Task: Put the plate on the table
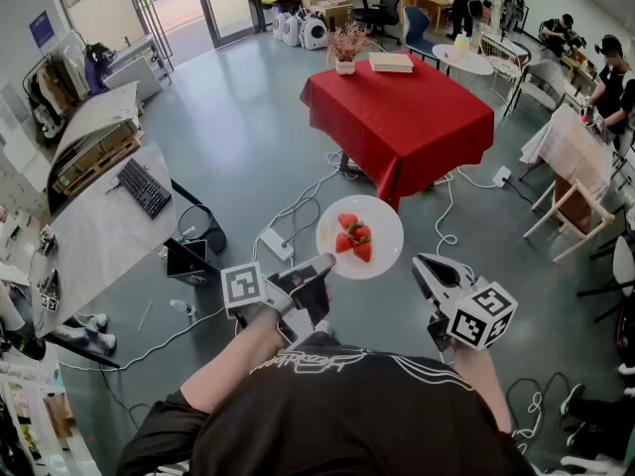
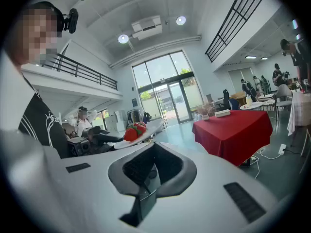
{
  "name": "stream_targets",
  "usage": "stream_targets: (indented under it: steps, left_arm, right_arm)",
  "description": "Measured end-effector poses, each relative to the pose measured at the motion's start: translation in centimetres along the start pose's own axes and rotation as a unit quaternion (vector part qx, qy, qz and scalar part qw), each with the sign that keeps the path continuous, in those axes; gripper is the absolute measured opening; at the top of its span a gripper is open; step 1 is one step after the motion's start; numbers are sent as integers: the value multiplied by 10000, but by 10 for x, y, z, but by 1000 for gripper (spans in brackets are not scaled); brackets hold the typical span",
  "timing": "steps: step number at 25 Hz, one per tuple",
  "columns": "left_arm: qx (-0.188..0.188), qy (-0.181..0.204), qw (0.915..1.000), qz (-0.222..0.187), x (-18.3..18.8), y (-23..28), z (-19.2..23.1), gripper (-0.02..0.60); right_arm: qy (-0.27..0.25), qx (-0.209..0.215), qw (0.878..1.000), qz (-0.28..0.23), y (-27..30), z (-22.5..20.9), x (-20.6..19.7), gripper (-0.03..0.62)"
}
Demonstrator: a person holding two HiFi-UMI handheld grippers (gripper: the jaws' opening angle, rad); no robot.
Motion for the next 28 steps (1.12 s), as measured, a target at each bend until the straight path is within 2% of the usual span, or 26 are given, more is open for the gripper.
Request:
stream_targets:
  steps: [7, 16, 23, 28]
  left_arm:
    - [54, -54, 10000, -1, -4, 16, 5, 17]
    - [68, -64, 9999, 124, 12, 52, 27, 17]
    - [234, -211, 9991, 273, 39, 105, 61, 17]
    - [282, -322, 9987, 288, 85, 166, 80, 17]
  right_arm:
    - [56, -63, 10000, 17, -3, -18, -1, 8]
    - [253, -210, 9994, -64, 13, -53, -12, 8]
    - [496, -383, 9980, -56, 42, -107, -27, 8]
    - [567, -546, 9969, -71, 89, -163, -21, 8]
Point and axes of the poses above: the fingertips, and each gripper's own axes: y forward along the fingers, z to its left, x out of its top, the point moved 6 cm from there along -y, backward along the fingers, and after that the axes turned 13 degrees about -z, right-handed, at the moved point
